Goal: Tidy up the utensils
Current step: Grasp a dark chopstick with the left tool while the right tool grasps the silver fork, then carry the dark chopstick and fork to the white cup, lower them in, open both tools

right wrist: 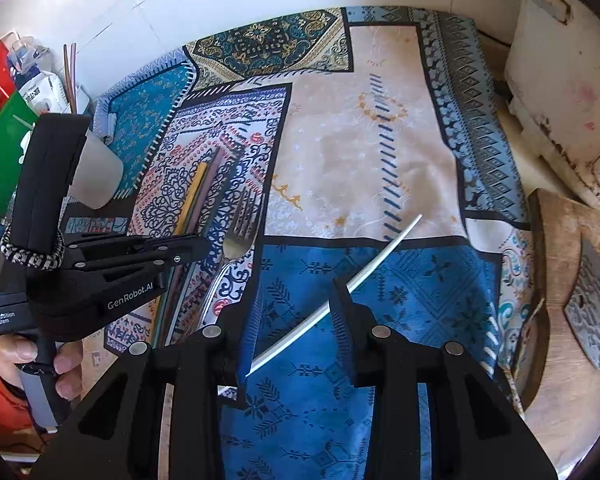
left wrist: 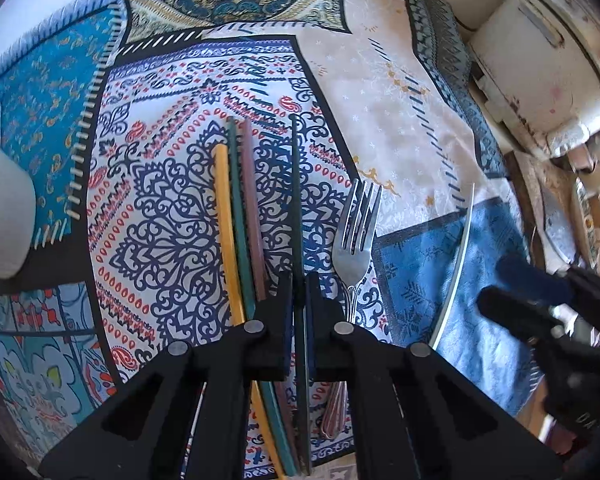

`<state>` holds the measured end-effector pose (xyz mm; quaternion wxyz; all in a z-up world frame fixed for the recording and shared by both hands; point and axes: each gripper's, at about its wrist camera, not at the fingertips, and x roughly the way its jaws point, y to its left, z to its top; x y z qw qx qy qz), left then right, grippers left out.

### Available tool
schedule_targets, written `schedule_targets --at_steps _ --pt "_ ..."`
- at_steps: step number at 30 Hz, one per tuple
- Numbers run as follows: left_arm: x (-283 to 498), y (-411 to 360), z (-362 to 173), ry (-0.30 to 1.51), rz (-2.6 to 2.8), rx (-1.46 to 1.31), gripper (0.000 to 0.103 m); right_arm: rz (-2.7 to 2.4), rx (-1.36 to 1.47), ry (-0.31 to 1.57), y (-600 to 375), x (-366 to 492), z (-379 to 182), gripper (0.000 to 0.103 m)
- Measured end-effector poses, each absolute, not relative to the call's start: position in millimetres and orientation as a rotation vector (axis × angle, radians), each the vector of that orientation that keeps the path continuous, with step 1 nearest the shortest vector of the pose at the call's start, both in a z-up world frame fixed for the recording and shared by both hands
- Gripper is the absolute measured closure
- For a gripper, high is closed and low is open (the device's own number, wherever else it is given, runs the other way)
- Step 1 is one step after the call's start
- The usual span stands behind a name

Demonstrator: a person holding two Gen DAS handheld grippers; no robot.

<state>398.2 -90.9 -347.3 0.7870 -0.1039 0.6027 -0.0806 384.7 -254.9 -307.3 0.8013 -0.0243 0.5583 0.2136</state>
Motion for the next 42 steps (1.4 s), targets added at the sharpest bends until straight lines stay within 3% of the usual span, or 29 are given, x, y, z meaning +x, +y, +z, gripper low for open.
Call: schedule_targets --at_steps 12,21,23,25,32,42 --pt "361 -56 -292 1.174 -0.149 -0.303 0.099 0.529 -0.038 1.274 -214 391 -331 0.072" --pt "338 -31 -281 1.137 -0.101 -0.335 0.099 0.514 -0.118 1.286 -182 389 -347 0.072" --pt "335 -30 -280 1.13 -0.097 -0.342 0.099 0.509 -0.154 1.261 -176 388 -347 0.076" --pt "334 -30 -279 1.124 -0.099 -0.354 0.099 0.496 -0.204 1.225 -169 387 -347 0.086" --pt "331 -30 -276 1.106 -0.09 -0.367 0.099 0.541 -0.21 1.213 -166 391 -347 0.096" --pt "323 -40 -256 1.049 -0.082 -0.344 0.1 0.565 -0.156 1.2 -183 391 -339 0.096"
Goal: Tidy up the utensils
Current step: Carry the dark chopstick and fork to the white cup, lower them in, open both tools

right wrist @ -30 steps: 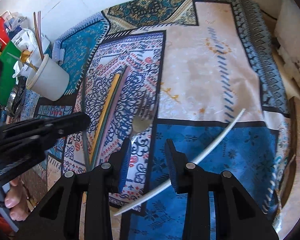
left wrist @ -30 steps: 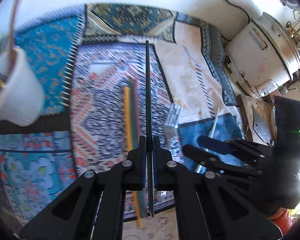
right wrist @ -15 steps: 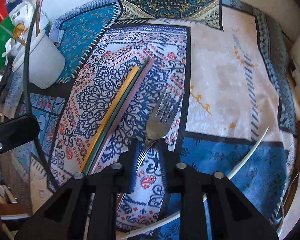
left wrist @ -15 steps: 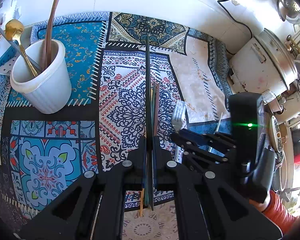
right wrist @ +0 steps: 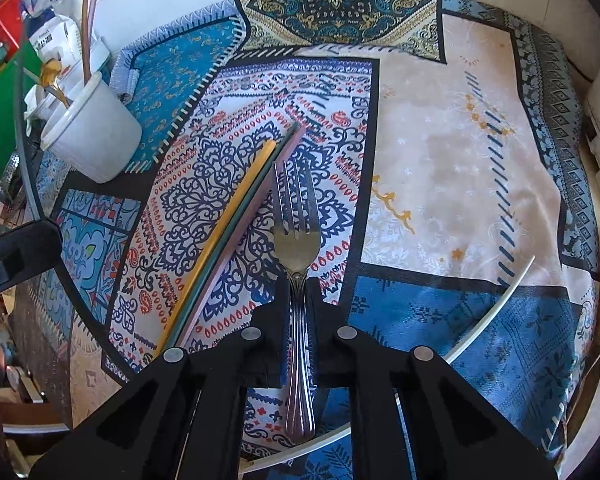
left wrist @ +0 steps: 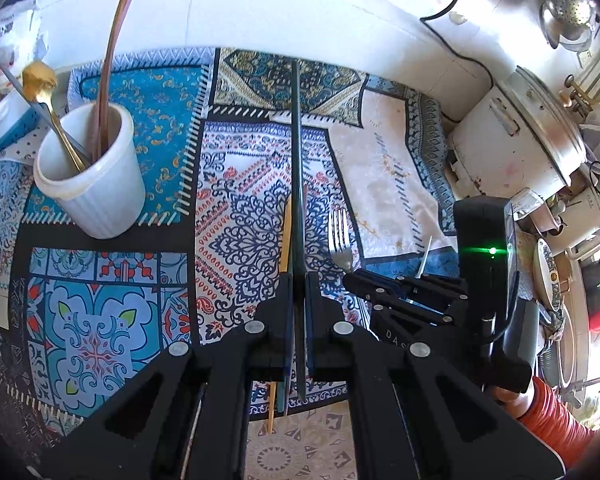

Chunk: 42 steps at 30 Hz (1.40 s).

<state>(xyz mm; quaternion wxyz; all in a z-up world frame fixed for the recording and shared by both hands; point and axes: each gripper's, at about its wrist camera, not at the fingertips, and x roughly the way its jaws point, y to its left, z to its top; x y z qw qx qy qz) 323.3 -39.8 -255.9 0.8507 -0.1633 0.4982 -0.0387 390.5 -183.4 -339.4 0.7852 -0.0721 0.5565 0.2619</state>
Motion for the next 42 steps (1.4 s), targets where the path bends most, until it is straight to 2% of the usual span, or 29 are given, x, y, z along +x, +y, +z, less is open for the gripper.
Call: schedule_targets --at_steps 23,42 --pt "302 -6 -192 0.869 0.028 -0.348 0.1 0.642 -0.137 0.968 -171 380 -254 0.096" --pt "286 70 -139 0.716 0.198 -0.357 0.1 0.855 -0.128 0.74 -88 380 -171 0.096"
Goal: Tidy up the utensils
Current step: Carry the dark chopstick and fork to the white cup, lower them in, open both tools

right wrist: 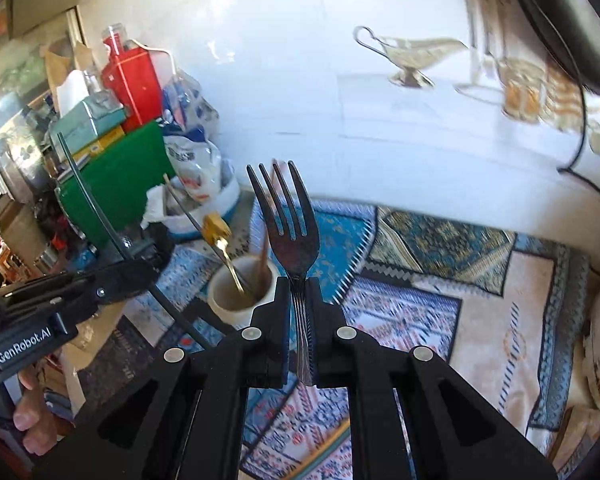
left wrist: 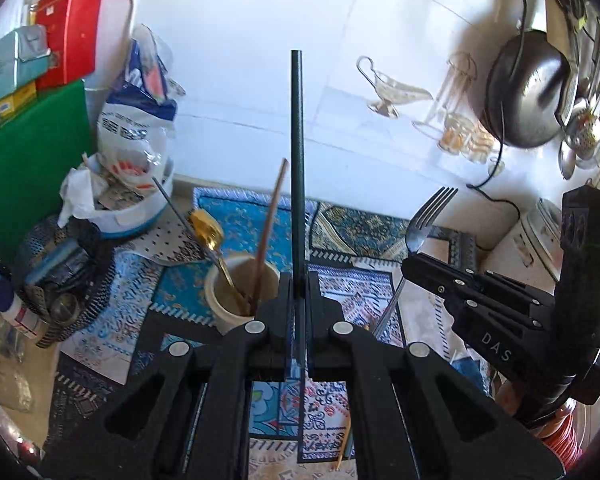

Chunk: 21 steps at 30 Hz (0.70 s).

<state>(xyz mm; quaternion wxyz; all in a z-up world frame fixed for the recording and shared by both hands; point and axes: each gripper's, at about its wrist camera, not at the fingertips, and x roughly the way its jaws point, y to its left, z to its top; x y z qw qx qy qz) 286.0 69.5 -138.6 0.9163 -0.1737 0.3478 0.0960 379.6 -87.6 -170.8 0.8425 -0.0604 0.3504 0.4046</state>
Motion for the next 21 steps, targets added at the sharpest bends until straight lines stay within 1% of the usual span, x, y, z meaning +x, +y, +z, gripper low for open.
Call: schedule_targets --at_steps 10,12,14,18,21 --pt "290 111 -118 0.659 0.284 -0.366 0.1 0.963 -0.123 0.699 -29 393 -160 0.097" --pt "294 120 -119 0.658 0.299 -0.373 0.1 0.987 -0.128 0.699 -18 396 -161 0.1" --pt "298 126 -122 0.659 0.311 -0.377 0.1 1.001 -0.134 0.692 -10 399 -163 0.101" --pt "310 137 -135 0.675 0.331 -0.385 0.1 1.014 -0.166 0.71 4 409 -180 0.101" --pt "322 145 -152 0.703 0.347 -0.404 0.1 1.004 -0.19 0.78 10 418 -203 0.101"
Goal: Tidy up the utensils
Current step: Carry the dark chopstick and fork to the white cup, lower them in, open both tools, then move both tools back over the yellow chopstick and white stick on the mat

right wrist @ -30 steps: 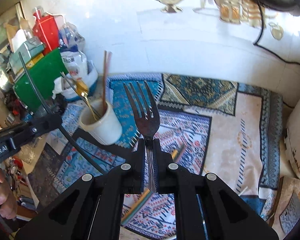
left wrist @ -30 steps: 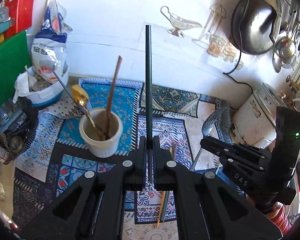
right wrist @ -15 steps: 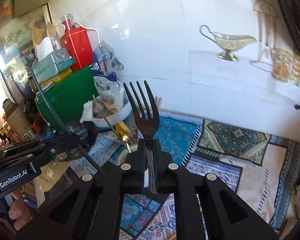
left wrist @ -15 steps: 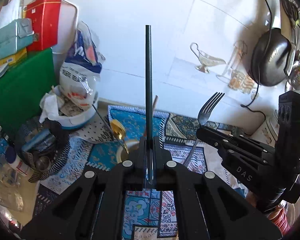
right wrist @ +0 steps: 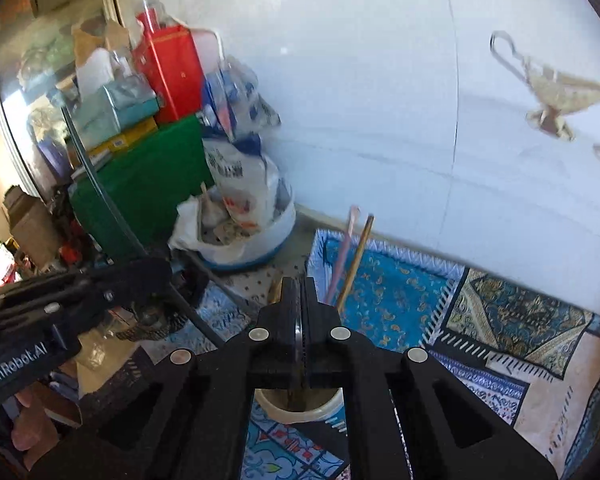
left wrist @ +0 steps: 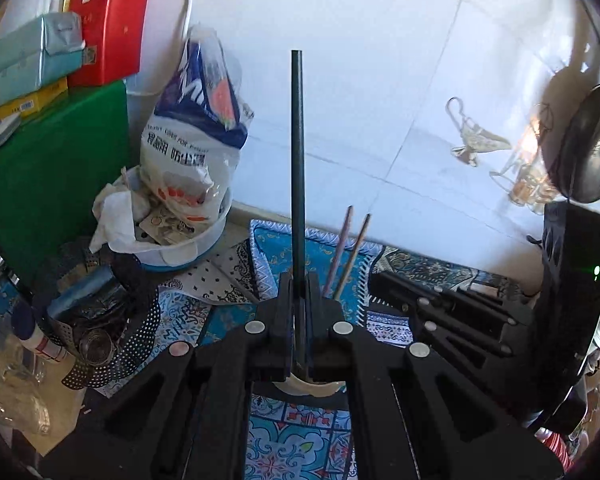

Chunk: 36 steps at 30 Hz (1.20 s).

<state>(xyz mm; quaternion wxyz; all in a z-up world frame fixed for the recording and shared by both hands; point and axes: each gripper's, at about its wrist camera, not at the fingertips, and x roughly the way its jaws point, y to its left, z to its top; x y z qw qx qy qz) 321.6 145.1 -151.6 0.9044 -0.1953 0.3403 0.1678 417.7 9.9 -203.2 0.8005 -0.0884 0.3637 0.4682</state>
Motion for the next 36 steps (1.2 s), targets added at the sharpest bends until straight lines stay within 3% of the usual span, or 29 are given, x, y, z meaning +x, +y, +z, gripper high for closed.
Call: schedule_targets --at_steps 14,19,22,24,28,36 --pt "347 137 -207 0.857 0.31 -0.41 0.1 0.933 -0.214 0.912 -20 421 -228 0.099" --pt "340 130 -206 0.881 0.295 -0.392 0.099 0.9 -0.207 0.914 -37 414 -223 0.085" --pt "331 124 -199 0.887 0.287 -0.377 0.099 0.885 -0.197 0.899 -45 409 -216 0.082" --pt "324 120 -193 0.88 0.279 -0.367 0.094 0.87 -0.187 0.886 -53 404 -209 0.081" --pt "310 109 -177 0.863 0.262 -0.333 0.086 0.831 -0.164 0.846 -69 392 -194 0.067" --pt "286 83 -153 0.832 0.199 -0.263 0.07 0.729 -0.129 0.771 -106 360 -165 0.06"
